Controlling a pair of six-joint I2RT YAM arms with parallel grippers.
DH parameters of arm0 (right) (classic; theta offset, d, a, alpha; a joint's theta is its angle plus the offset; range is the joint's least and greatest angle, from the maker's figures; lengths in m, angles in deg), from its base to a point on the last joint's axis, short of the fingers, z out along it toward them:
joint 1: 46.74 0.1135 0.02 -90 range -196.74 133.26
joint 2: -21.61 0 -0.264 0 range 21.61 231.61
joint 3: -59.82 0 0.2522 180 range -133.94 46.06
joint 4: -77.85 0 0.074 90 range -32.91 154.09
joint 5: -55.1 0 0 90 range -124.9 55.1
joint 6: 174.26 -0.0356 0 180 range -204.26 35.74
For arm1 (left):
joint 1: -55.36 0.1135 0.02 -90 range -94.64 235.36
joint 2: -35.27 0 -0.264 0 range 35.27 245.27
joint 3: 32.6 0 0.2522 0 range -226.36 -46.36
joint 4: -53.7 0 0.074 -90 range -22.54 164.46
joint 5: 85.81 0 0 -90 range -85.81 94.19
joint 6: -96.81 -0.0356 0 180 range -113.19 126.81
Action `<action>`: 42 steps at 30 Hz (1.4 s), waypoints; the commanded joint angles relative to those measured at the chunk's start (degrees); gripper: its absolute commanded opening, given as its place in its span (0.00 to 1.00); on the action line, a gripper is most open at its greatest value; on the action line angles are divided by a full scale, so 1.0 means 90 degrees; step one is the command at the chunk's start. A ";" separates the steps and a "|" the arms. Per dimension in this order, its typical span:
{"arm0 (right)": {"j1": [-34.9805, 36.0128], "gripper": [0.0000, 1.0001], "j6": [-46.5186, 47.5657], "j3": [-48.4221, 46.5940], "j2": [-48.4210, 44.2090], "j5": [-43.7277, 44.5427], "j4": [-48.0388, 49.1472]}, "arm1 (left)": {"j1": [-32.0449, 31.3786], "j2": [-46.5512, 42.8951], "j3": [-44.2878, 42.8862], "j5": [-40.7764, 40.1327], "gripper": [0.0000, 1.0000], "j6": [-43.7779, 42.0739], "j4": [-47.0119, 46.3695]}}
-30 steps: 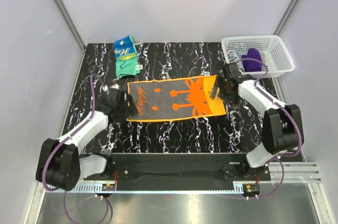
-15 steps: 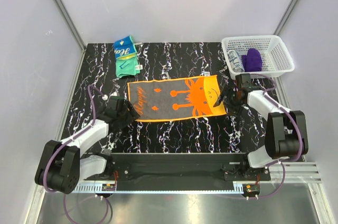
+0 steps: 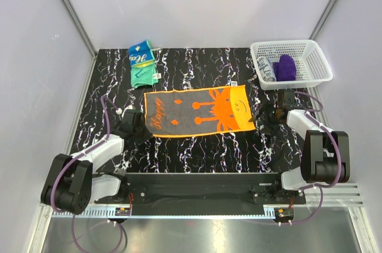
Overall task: Roll the towels
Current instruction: Flatten the towel, then fold the towel
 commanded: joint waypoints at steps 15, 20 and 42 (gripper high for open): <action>0.0002 0.35 -0.0448 0.0527 0.0399 -0.0703 0.0969 | 0.0002 -0.0095 0.0055 -0.0263 0.04 -0.0135 0.0014; 0.0002 0.18 -0.0429 0.0586 0.0370 -0.0693 0.0998 | 0.0002 -0.0202 0.0065 -0.0253 0.01 -0.0164 0.0111; 0.0002 0.00 -0.0116 0.0811 -0.2481 -0.0732 -0.0954 | -0.0018 -0.2507 -0.0082 -0.0342 0.00 -0.0028 0.2017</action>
